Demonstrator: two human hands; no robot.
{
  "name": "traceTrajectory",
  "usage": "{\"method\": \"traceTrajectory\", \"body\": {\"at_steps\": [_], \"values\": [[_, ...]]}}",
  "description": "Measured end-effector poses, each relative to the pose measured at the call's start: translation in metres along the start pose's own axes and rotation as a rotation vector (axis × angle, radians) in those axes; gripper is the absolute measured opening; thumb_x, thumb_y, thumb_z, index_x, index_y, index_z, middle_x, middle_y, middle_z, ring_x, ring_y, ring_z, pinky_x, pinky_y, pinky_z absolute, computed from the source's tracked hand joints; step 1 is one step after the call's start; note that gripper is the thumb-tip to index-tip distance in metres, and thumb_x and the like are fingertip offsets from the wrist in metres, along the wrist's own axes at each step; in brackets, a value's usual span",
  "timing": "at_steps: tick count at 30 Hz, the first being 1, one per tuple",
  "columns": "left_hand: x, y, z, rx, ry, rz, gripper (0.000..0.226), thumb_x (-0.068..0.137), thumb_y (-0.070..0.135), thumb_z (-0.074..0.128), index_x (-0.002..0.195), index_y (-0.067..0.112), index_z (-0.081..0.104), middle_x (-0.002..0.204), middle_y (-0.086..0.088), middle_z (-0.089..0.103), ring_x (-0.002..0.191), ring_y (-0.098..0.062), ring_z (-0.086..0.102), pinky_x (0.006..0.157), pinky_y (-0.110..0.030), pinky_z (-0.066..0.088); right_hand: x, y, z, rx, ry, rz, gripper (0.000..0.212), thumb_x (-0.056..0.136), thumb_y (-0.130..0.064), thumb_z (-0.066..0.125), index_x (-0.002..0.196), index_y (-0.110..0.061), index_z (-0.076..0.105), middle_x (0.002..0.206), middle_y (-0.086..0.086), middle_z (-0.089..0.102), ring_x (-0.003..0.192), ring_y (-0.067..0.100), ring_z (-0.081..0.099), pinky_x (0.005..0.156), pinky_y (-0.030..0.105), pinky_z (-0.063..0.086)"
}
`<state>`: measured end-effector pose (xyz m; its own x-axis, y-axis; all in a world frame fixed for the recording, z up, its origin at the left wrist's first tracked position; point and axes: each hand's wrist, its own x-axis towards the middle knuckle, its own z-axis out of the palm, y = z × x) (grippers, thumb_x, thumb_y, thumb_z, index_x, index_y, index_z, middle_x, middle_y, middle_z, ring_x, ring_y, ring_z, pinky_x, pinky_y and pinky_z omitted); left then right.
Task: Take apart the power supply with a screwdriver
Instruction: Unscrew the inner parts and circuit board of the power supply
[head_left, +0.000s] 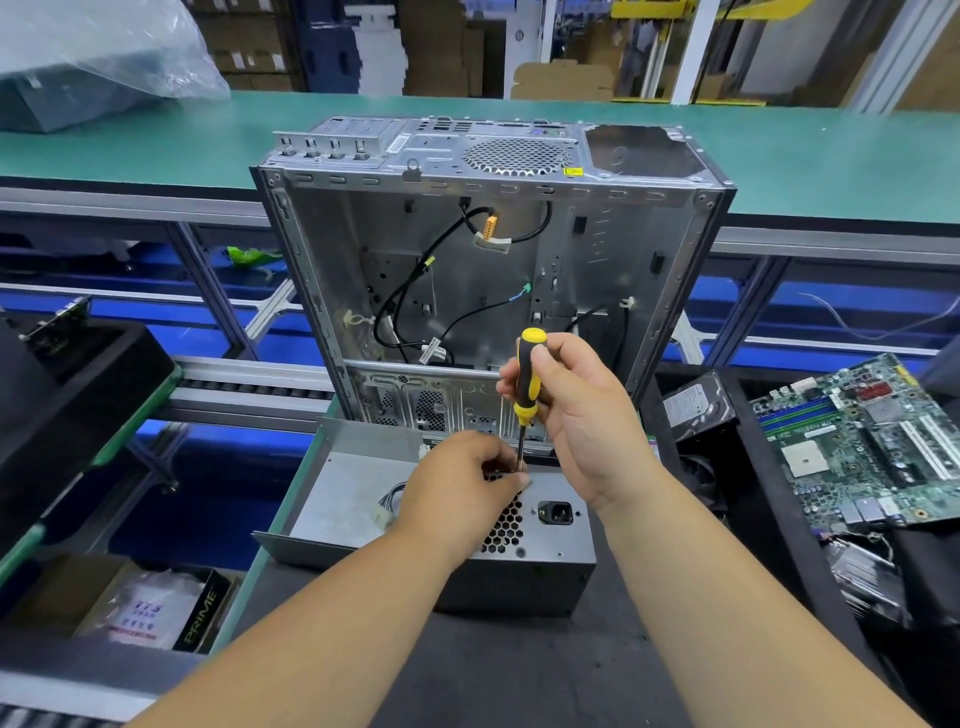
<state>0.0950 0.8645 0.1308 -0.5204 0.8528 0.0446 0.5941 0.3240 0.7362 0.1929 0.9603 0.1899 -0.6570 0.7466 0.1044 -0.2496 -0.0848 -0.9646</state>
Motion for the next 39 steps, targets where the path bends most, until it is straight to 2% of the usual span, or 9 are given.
{"method": "traceTrajectory", "body": {"at_steps": [3,6,11,14,19,24,29,32,39], "values": [[-0.0005,0.0011,-0.0002,0.002,0.001,0.000,0.018,0.082,0.039,0.075,0.072,0.042,0.060,0.089,0.016,0.058,0.088,0.000,0.056,0.074,-0.024,0.046,-0.0005,-0.0010,0.0006,0.007,0.003,0.020,0.032,0.093,-0.035,0.044,0.107,-0.018,0.067,0.091,0.001,0.072,0.090,0.020,0.067,0.086,0.040,0.049],[-0.0015,0.0009,-0.0001,-0.002,0.001,-0.008,0.014,0.082,0.040,0.075,0.075,0.041,0.062,0.090,0.017,0.058,0.088,0.000,0.056,0.072,-0.023,0.045,-0.0014,-0.0018,0.0031,0.094,-0.003,0.036,0.034,0.092,-0.037,0.046,0.107,-0.016,0.068,0.088,0.001,0.069,0.086,0.019,0.063,0.082,0.034,0.048],[-0.0023,0.0016,-0.0010,0.011,0.004,-0.013,0.011,0.082,0.042,0.074,0.080,0.037,0.065,0.091,0.017,0.058,0.088,0.000,0.055,0.073,-0.024,0.046,-0.0009,-0.0005,0.0049,0.098,0.012,0.002,0.019,0.097,-0.021,0.056,0.114,-0.014,0.055,0.088,0.002,0.068,0.079,0.017,0.062,0.078,0.030,0.051],[-0.0024,0.0019,-0.0013,0.010,0.002,-0.017,0.011,0.083,0.042,0.074,0.081,0.036,0.066,0.091,0.017,0.058,0.089,0.000,0.055,0.074,-0.024,0.047,-0.0007,-0.0009,0.0038,0.051,0.011,-0.018,0.015,0.094,-0.025,0.057,0.107,-0.017,0.055,0.089,0.001,0.068,0.078,0.018,0.063,0.071,0.024,0.051],[-0.0021,0.0028,-0.0013,0.008,0.000,-0.022,0.011,0.083,0.042,0.074,0.084,0.033,0.068,0.092,0.016,0.059,0.089,-0.001,0.055,0.075,-0.026,0.048,-0.0008,-0.0014,0.0031,0.083,-0.013,0.007,0.026,0.093,-0.032,0.049,0.108,-0.014,0.060,0.089,0.003,0.067,0.082,0.021,0.063,0.075,0.027,0.052],[-0.0023,0.0034,-0.0020,0.007,-0.002,-0.027,0.011,0.083,0.041,0.075,0.084,0.033,0.068,0.092,0.016,0.060,0.089,-0.001,0.055,0.075,-0.025,0.047,-0.0019,-0.0020,0.0038,0.134,0.001,0.024,0.028,0.106,-0.022,0.038,0.107,-0.009,0.064,0.084,0.003,0.063,0.080,0.017,0.059,0.083,0.034,0.049],[-0.0016,0.0026,-0.0019,-0.001,-0.008,-0.031,0.010,0.083,0.040,0.074,0.083,0.033,0.067,0.092,0.016,0.060,0.089,0.000,0.056,0.075,-0.026,0.048,-0.0027,-0.0044,0.0076,0.205,-0.003,0.034,0.025,0.092,-0.030,0.052,0.107,-0.011,0.056,0.084,0.003,0.059,0.073,0.015,0.054,0.073,0.026,0.049],[-0.0010,0.0022,-0.0019,-0.001,-0.009,-0.026,0.011,0.082,0.040,0.075,0.081,0.033,0.066,0.092,0.015,0.060,0.089,-0.001,0.056,0.076,-0.027,0.049,-0.0017,-0.0021,0.0081,0.164,0.006,0.006,0.015,0.094,-0.018,0.058,0.105,-0.011,0.050,0.082,0.001,0.060,0.073,0.016,0.056,0.075,0.028,0.049],[-0.0009,0.0013,-0.0014,-0.006,-0.007,-0.019,0.012,0.083,0.040,0.075,0.080,0.035,0.065,0.091,0.015,0.059,0.089,0.001,0.055,0.074,-0.024,0.047,-0.0014,-0.0025,0.0080,0.111,-0.010,0.018,0.027,0.095,-0.032,0.048,0.102,-0.010,0.062,0.086,0.001,0.063,0.080,0.017,0.060,0.078,0.028,0.050]]}}
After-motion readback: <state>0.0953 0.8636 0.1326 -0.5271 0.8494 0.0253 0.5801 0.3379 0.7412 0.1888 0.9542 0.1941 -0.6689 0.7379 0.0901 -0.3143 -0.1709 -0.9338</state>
